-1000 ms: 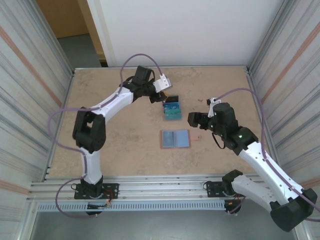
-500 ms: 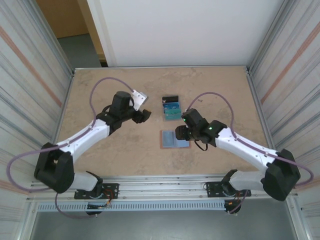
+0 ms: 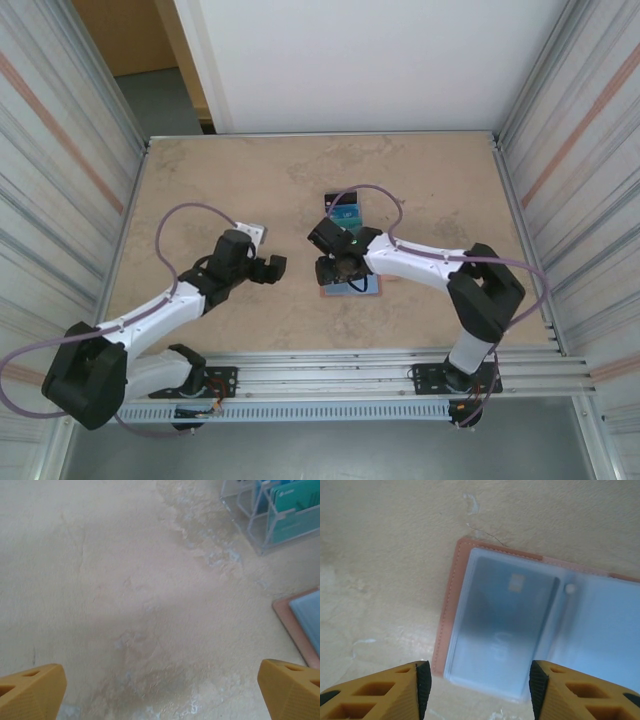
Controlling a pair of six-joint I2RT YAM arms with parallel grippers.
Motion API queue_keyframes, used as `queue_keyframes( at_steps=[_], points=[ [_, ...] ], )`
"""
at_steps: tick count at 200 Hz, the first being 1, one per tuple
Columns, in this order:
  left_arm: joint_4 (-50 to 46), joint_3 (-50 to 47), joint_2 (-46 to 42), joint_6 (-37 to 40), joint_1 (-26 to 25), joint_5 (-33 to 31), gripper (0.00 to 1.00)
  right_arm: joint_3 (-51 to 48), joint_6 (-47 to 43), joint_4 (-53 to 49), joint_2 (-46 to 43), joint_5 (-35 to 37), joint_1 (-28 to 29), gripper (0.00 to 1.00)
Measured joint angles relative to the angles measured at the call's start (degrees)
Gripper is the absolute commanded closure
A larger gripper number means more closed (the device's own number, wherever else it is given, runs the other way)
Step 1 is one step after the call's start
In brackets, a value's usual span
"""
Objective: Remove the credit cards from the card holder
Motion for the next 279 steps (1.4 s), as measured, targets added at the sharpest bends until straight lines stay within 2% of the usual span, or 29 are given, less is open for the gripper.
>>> queue_keyframes(
  at_steps=[38, 72, 107, 142, 186, 245, 279],
  points=[
    [0.1, -0.3, -0.1, -2.8, -4.0, -5.3, 0.01, 2.2, 0.0, -0.6, 5.6, 0.0, 0.0, 0.42],
    [1.0, -1.5, -0.1, -5.1, -4.4, -6.9, 0.01, 2.5, 0.0, -0.8, 7.7, -0.1, 0.0, 0.41],
    [1.3, -1.8, -0.1, -6.4, -4.4, -7.7, 0.01, 2.6, 0.0, -0.8, 7.9, -0.3, 0.0, 0.46],
    [1.2, -1.7, -0.1, -6.6, -4.4, -7.6, 0.01, 2.6, -0.1, -0.3, 8.0, -0.6, 0.0, 0.59],
    [1.2, -1.7, -0.1, -6.6, -4.7, -7.6, 0.01, 2.4, 0.0, 0.6, 7.8, -2.0, -0.3, 0.65],
    [0.5, -0.5, -0.1, -6.2, -6.1, -7.6, 0.01, -1.2, 0.0, 4.2, 5.2, -5.3, -2.3, 0.67],
    [0.3, -0.1, -0.5, -6.1, -6.6, -7.7, 0.01, -1.6, 0.0, 4.1, 4.6, -5.3, -2.4, 0.75]
  ],
)
